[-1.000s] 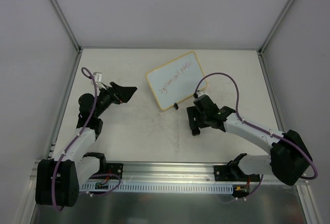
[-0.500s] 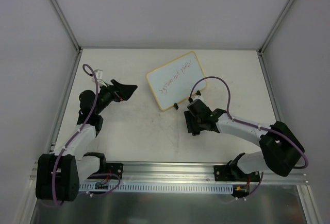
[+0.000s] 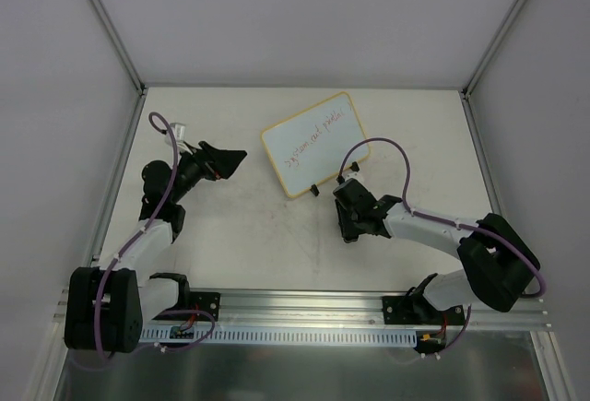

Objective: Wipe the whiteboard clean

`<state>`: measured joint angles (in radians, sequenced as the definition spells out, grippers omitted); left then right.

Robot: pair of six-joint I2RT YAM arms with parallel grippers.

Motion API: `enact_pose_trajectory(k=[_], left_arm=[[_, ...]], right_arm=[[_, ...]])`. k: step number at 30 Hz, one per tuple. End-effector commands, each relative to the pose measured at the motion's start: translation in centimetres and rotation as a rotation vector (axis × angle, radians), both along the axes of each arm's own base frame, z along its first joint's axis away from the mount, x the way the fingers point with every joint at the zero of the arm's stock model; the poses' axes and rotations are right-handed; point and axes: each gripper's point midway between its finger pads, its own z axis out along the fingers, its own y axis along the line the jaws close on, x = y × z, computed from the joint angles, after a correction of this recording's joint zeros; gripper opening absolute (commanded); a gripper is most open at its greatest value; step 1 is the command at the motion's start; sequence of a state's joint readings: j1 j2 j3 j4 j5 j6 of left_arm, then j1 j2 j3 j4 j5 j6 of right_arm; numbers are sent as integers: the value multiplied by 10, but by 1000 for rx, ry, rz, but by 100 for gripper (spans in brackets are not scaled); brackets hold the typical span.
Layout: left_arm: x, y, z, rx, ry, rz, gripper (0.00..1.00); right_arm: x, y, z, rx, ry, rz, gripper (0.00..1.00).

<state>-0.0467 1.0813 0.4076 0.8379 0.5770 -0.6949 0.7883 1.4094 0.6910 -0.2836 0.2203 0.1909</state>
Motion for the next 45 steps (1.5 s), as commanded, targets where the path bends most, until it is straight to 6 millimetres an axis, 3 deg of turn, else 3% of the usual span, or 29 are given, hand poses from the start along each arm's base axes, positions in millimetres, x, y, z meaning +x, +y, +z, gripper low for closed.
enact_pose_trajectory(k=[1, 2, 7, 9, 10, 15, 20, 25, 30, 36, 38, 39, 41, 45], left_arm=[[-3, -9, 22, 24, -128, -53, 99], [-4, -11, 20, 35, -135, -67, 99], [4, -18, 15, 58, -144, -94, 99], [7, -24, 5, 42, -114, -130, 99], [8, -27, 12, 31, -149, -149, 99], [20, -33, -3, -31, -108, -190, 99], [34, -36, -10, -29, -100, -202, 99], [45, -41, -6, -13, -136, -216, 99], [60, -45, -9, -12, -126, -234, 99], [84, -46, -21, 6, -90, -221, 87], [91, -50, -26, 0, -73, -234, 87], [92, -52, -26, -5, -75, -241, 87], [96, -56, -29, -14, -71, -251, 86], [100, -67, -37, -16, -55, -283, 74]], right_arm=[[3, 0, -2, -14, -14, -16, 33], [4, -1, -2, -17, -16, -14, 28], [5, 4, 3, 2, -17, 2, 24], [7, 9, 14, 32, -41, 22, 19], [7, 9, 19, 32, -44, 27, 18], [22, 17, 63, 51, -123, 60, 6], [31, 27, 93, 90, -175, 91, 0], [47, 46, 132, 158, -247, 118, 0], [66, 60, 153, 155, -295, 144, 0], [88, 83, 190, 207, -359, 148, 0], [93, 90, 191, 200, -360, 175, 0], [98, 95, 201, 215, -377, 178, 0], [105, 99, 198, 194, -377, 184, 0], [124, 102, 196, 139, -406, 163, 0]])
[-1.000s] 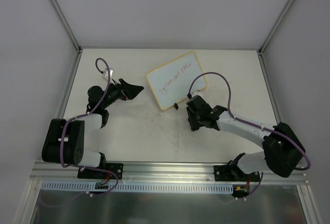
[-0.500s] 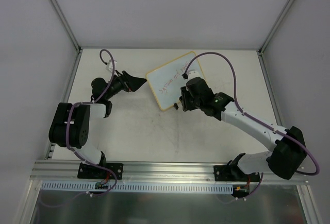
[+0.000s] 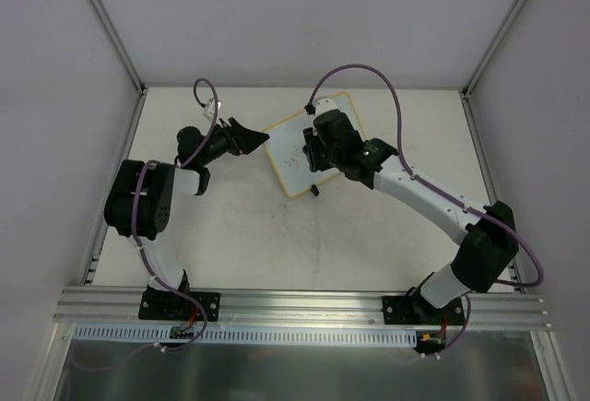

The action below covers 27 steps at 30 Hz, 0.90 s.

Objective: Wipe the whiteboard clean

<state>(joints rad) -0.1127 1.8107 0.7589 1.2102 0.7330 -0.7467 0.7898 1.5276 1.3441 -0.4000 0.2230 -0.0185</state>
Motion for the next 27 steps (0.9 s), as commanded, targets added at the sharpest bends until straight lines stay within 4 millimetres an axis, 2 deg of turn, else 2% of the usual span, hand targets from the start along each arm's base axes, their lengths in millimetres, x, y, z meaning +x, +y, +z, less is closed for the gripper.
enact_pose_trajectory(k=[1, 2, 5, 8, 11, 12, 13, 15, 18, 27], left_arm=[[3, -15, 16, 2, -94, -66, 72], [5, -17, 15, 1, -93, -71, 70], [6, -22, 14, 2, -97, -83, 63], [6, -23, 13, 3, -98, -89, 62], [6, -25, 13, -4, -96, -100, 59], [6, -26, 12, -7, -96, -104, 56], [6, -26, 12, -11, -98, -104, 53], [6, -27, 10, -17, -92, -111, 49], [6, -28, 7, -18, -82, -122, 37], [6, -30, 7, -24, -77, -141, 23]], right_arm=[[22, 3, 15, -38, -73, -29, 0], [27, 4, 8, -55, -70, -38, 0], [36, 10, 10, -44, -102, -50, 0], [43, 18, 10, -10, -101, -25, 0], [50, 26, 3, 48, -47, 13, 0], [52, 28, -4, 64, -16, 22, 0], [51, 37, -5, 116, 13, 63, 0], [61, 35, -7, 157, 32, 50, 0], [71, 38, -7, 160, -19, 56, 0], [78, 44, -17, 155, -53, 76, 0]])
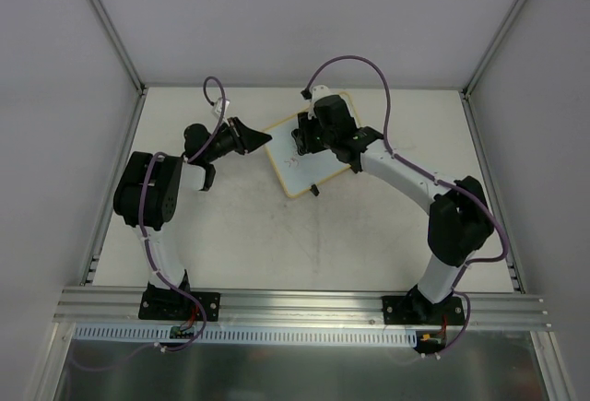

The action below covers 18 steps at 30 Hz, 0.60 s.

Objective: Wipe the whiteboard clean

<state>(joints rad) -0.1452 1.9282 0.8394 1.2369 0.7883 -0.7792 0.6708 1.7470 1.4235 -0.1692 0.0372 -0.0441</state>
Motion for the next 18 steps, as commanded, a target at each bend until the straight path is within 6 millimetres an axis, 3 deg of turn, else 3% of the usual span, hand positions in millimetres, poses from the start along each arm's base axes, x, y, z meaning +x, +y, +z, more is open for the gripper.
enact_pose_trajectory(k=[1, 8, 9, 18], left_arm=[[-1, -8, 23, -15, -111, -53, 22], [1, -11, 21, -21, -101, -74, 3], [1, -11, 21, -24, -100, -74, 2], [2, -12, 17, -35, -94, -80, 0]], right_arm=[[9, 11, 7, 25, -52, 23, 0], [11, 11, -13, -14, -93, 3, 0], [10, 10, -21, -18, -94, 2, 0], [13, 11, -31, -19, -125, -11, 0]])
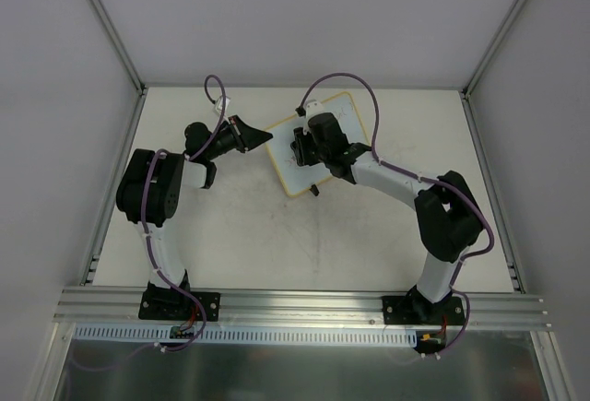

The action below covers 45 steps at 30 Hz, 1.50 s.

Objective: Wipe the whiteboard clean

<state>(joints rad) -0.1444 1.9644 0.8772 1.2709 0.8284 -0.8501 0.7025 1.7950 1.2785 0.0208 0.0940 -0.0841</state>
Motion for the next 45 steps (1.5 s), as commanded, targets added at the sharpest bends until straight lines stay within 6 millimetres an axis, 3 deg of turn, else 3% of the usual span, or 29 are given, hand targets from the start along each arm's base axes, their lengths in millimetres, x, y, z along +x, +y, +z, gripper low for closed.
enact_pose_trajectory(k=[1, 19, 37, 45], left_arm=[[0, -6, 11, 7, -116, -36, 0], [-1, -6, 10, 7, -119, -35, 0], [-4, -6, 12, 9, -125, -43, 0], [-6, -7, 14, 5, -126, -52, 0]], right_arm=[[14, 6, 20, 36, -88, -14, 0], [6, 24, -10, 1, -68, 14, 0], [-57, 44, -69, -65, 30, 98, 0], [-52, 32, -75, -95, 11, 51, 0]])
